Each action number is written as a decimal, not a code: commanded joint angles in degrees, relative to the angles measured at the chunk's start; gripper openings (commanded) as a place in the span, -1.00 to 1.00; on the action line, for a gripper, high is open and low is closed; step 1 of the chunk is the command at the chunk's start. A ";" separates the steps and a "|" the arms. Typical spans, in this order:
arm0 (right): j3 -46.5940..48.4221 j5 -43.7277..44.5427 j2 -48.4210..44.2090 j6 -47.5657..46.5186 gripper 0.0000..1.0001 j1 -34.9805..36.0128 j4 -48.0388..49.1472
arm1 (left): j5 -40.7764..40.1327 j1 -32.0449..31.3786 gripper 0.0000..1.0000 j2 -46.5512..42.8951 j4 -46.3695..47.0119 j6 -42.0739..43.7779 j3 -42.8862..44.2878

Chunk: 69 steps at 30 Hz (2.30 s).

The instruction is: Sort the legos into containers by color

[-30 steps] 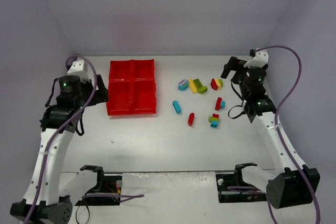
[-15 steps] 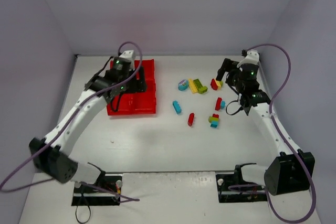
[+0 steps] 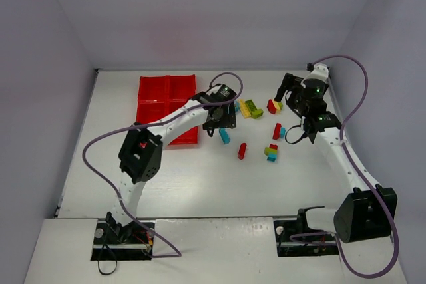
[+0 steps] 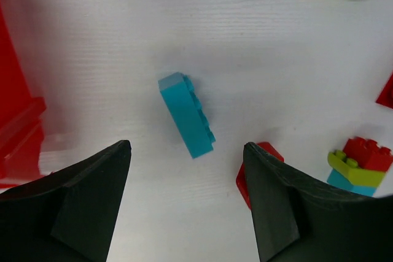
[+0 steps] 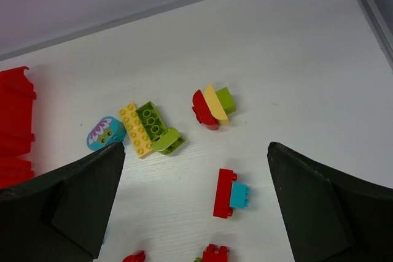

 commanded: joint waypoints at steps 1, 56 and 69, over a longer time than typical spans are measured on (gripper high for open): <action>2.21 2.11 0.00 0.62 0.96 -0.08 2.96 | -0.39 -0.39 0.35 3.22 -1.71 -4.19 5.83; 1.50 -9.50 3.69 0.01 1.00 -0.26 1.65 | 0.06 36.00 -0.27 17.47 15.51 44.68 32.64; 1.68 -8.62 3.25 -0.17 1.00 -0.34 1.12 | 10.76 34.07 0.07 7.72 14.81 43.09 27.03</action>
